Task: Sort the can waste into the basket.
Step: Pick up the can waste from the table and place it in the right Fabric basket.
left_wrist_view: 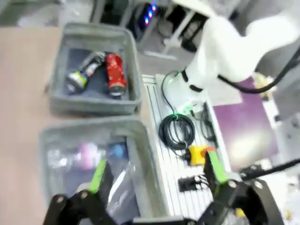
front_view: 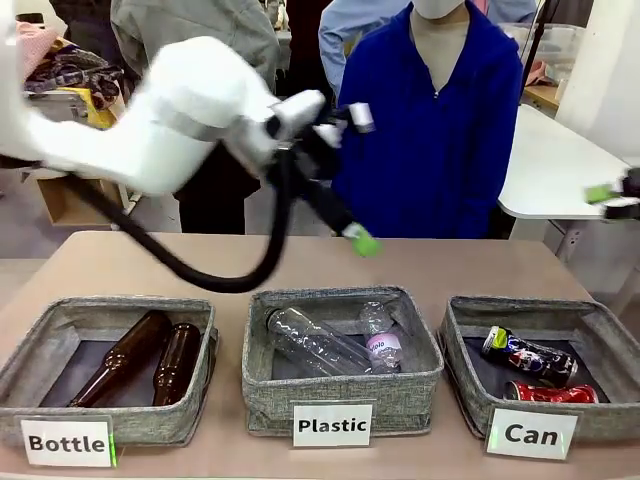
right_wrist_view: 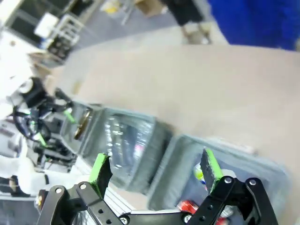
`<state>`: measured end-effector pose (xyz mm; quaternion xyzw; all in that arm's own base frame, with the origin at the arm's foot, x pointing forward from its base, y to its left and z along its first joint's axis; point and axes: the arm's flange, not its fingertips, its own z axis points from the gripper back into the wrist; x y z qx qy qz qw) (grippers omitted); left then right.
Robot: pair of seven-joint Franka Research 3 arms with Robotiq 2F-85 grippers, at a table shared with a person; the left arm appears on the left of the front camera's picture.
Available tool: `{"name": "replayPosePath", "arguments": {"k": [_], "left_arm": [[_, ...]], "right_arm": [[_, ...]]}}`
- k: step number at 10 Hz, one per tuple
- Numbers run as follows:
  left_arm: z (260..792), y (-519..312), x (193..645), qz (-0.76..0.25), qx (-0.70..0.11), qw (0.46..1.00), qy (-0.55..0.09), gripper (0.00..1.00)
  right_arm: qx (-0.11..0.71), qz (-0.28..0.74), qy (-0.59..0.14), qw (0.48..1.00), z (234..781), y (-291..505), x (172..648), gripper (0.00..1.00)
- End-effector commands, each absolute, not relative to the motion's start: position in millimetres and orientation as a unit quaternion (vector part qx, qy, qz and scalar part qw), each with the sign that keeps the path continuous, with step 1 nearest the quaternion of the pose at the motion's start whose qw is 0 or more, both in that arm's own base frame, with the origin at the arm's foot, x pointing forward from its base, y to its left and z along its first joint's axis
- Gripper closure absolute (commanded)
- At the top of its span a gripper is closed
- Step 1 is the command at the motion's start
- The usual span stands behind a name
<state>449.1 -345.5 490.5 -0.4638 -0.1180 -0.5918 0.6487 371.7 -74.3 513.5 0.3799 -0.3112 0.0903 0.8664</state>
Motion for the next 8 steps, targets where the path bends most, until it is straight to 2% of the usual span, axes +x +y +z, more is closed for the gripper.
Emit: {"name": "replayPosePath", "arguments": {"k": [1,4,6,8], "left_arm": [[490,-276,427,-0.522,-0.483,0.684,-0.16,0.0],[490,-144,460,-0.332,-0.538,0.727,-0.267,0.0],[467,-53,487,-0.176,-0.6,0.706,-0.332,0.0],[432,-18,509,-0.128,-0.631,0.694,-0.321,0.0]], "right_arm": [[0.444,0.109,-0.282,0.843,519,-32,409,0.0],[0.519,0.116,-0.238,0.813,499,24,442,0.0],[0.534,0.109,-0.145,0.826,466,34,452,0.0],[0.529,0.06,-0.126,0.837,445,28,463,0.0]]}}
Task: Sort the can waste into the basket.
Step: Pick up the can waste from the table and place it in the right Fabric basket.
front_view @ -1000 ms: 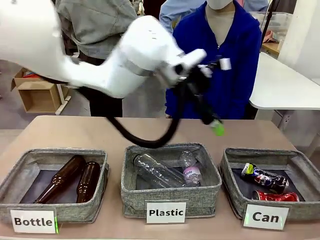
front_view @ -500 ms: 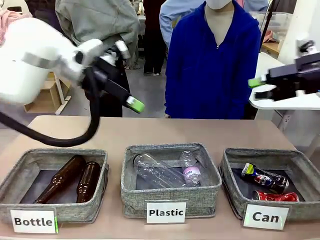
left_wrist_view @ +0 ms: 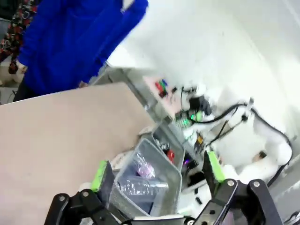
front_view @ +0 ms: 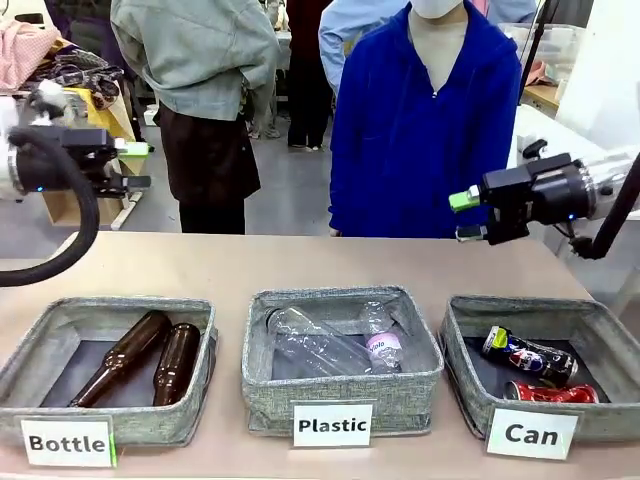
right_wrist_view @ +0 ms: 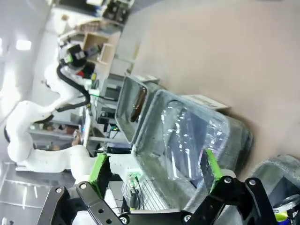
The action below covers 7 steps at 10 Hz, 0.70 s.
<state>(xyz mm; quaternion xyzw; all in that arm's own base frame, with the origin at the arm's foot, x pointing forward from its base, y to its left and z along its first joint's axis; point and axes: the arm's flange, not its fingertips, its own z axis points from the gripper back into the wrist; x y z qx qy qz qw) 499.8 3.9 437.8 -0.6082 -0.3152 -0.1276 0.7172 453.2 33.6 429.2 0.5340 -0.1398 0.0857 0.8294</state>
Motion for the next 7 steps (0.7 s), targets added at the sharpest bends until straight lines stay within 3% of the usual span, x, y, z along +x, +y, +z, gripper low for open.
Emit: {"name": "replayPosePath", "arguments": {"k": [1,7], "left_arm": [[459.8,-19.1,490.5,-0.171,-0.589,0.727,-0.308,0.0],[459.8,-19.1,490.5,-0.171,-0.589,0.727,-0.308,0.0]], "right_arm": [[0.534,0.104,-0.156,0.825,446.8,39.8,447.6,0.0],[0.534,0.104,-0.156,0.825,446.8,39.8,447.6,0.0]]}}
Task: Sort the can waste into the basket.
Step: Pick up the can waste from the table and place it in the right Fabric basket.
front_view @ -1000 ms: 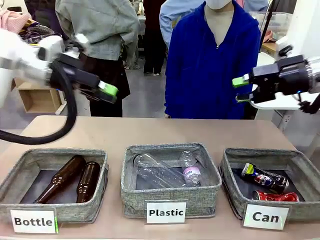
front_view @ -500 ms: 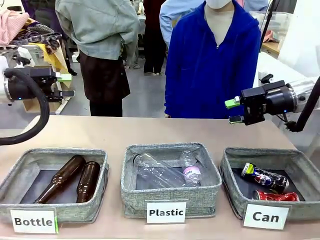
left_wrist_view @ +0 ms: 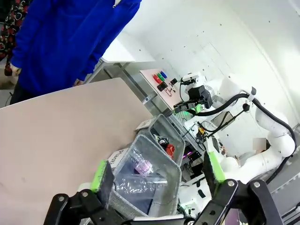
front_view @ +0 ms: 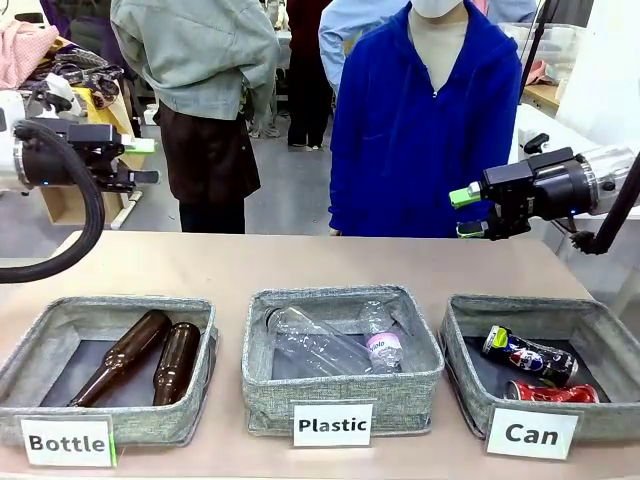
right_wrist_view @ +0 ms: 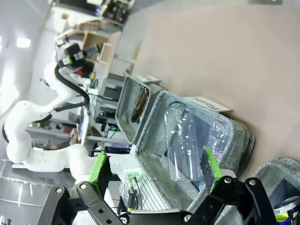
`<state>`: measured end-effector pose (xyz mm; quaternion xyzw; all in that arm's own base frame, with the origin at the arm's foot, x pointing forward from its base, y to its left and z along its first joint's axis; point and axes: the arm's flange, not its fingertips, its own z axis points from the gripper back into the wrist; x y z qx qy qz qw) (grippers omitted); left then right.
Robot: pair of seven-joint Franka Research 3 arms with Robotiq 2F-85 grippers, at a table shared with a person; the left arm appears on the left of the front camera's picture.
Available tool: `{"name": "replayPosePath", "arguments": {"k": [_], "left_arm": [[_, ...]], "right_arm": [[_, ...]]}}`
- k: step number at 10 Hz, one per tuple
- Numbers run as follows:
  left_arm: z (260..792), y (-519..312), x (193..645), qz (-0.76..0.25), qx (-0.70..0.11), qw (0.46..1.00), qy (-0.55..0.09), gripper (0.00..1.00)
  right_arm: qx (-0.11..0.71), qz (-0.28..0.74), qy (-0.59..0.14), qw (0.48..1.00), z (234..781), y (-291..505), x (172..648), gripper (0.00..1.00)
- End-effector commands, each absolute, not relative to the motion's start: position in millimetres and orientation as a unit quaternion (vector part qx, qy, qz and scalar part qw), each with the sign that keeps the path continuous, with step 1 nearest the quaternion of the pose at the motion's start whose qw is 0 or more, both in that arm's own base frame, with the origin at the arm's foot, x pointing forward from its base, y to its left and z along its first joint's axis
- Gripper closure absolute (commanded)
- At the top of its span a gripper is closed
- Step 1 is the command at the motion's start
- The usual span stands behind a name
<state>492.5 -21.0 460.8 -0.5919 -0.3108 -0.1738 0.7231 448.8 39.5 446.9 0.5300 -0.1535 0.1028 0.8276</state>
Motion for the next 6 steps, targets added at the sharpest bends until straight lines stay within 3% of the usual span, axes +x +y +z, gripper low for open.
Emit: {"name": "replayPosePath", "arguments": {"k": [1,6], "left_arm": [[459.8,-19.1,490.5,-0.171,-0.589,0.727,-0.308,0.0],[459.8,-19.1,490.5,-0.171,-0.589,0.727,-0.308,0.0]], "right_arm": [[0.534,0.104,-0.156,0.825,446.8,39.8,447.6,0.0],[0.534,0.104,-0.156,0.825,446.8,39.8,447.6,0.0]]}}
